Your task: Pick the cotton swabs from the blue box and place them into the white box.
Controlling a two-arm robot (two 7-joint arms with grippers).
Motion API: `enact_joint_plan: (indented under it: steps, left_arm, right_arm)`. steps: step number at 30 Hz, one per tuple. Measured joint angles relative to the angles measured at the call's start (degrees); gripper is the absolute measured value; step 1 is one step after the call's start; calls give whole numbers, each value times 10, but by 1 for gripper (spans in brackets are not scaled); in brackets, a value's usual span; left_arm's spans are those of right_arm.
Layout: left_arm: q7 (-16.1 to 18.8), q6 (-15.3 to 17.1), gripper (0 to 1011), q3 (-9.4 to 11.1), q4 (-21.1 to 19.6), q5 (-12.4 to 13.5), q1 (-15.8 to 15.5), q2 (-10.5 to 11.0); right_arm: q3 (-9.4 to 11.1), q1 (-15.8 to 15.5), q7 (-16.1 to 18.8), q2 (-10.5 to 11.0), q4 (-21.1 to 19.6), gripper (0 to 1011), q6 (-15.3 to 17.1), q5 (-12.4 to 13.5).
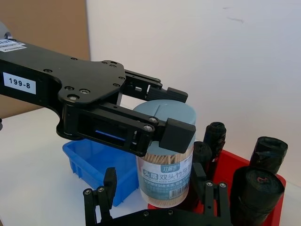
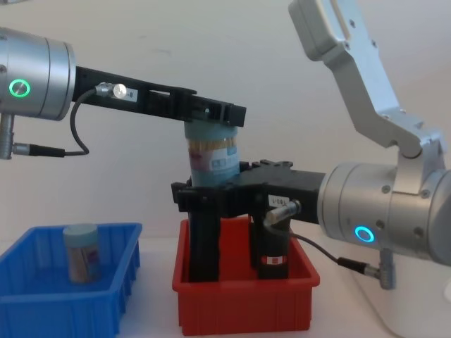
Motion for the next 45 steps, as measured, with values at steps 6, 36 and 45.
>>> enact_joint_plan:
  steps: [6, 36, 45]
  left_arm:
    - [0, 0, 660, 0, 0, 0, 0, 0]
    - [0, 0, 954, 0, 0, 0, 0, 0]
    - [0, 0, 1004, 0, 0, 0, 0, 0]
  right_arm:
    - [-3, 5, 0, -5, 11, 1002, -12, 0]
    - [-7, 11, -14, -11, 23, 665, -31, 4]
    - [-7, 10, -20, -9, 20, 665, -28, 6]
